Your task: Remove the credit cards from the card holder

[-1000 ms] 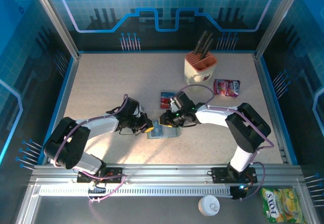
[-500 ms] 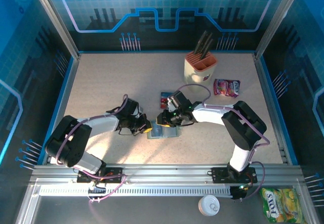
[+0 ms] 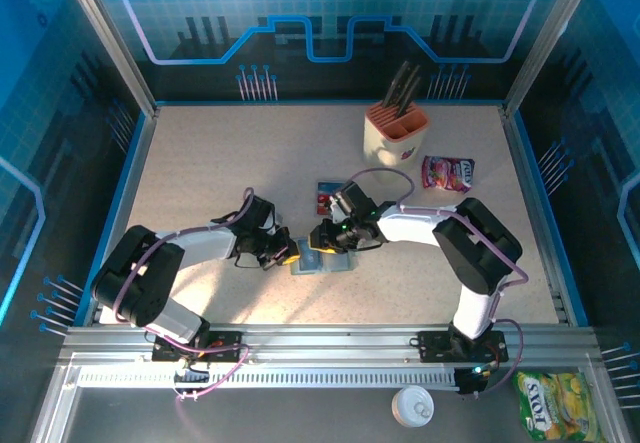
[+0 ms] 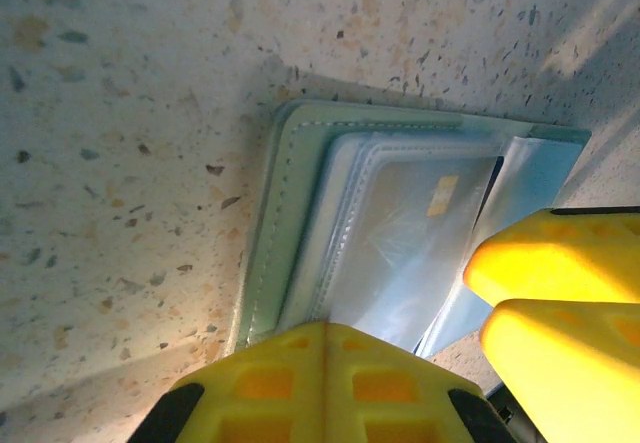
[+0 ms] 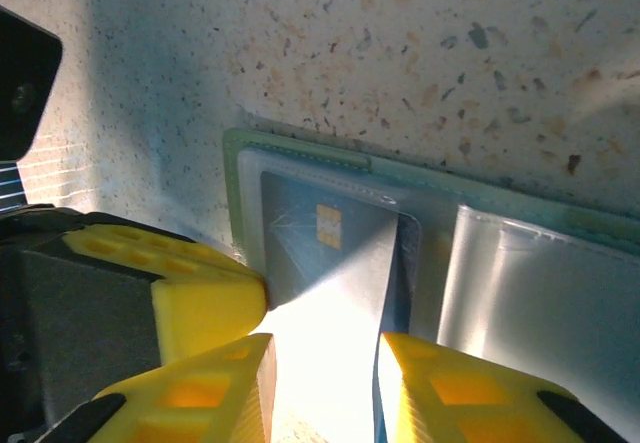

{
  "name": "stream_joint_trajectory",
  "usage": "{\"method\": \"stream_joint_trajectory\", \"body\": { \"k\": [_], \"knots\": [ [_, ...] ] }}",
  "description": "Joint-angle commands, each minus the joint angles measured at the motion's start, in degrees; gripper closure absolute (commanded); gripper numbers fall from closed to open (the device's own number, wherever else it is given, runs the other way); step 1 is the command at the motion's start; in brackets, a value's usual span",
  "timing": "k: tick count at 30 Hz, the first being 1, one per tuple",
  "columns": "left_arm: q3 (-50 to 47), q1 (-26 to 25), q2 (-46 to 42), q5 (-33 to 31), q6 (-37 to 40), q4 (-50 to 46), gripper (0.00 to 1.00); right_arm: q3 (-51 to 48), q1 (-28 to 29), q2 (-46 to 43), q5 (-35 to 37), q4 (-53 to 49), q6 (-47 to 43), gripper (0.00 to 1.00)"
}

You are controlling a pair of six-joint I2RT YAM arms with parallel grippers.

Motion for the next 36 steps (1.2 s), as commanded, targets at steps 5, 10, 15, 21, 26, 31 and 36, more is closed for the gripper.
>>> {"method": "stream_joint_trajectory", "body": {
  "k": [5, 10, 15, 21, 26, 31, 36],
  "knots": [
    [-1.2, 0.8, -0.3, -0.8, 1.6, -1.6, 1.0, 2.0, 1.3, 1.4, -0.9, -2.2, -0.4, 0.66],
    [-1.4, 0.9, -0.5, -0.7, 1.6, -1.3, 1.0, 2.5, 1.6, 2.1, -1.2, -2.5, -0.5, 0.67],
    [-1.7, 1.0, -0.3, -0.5, 1.5, -0.9, 1.0, 3.0, 2.1, 2.7, -1.8, -2.5, -0.5, 0.69],
    [-1.8, 1.1, -0.3, -0.3, 1.5, -0.8, 1.0, 3.3, 2.2, 3.1, -1.6, -3.3, -0.6, 0.7],
    [-1.8, 1.2, 0.0, -0.1, 1.5, -0.5, 1.0, 3.5, 2.2, 3.1, 0.2, -5.9, -1.0, 0.69],
    [-1.8, 1.3, -0.2, -0.2, 1.4, -0.4, 1.0, 3.8, 2.2, 2.6, 1.3, -8.4, -2.0, 0.68],
    [-2.1, 1.3, -0.3, -0.1, 1.3, -0.2, 1.0, 4.6, 2.2, 2.3, 2.5, -10.2, -2.9, 0.68]
  ]
}}
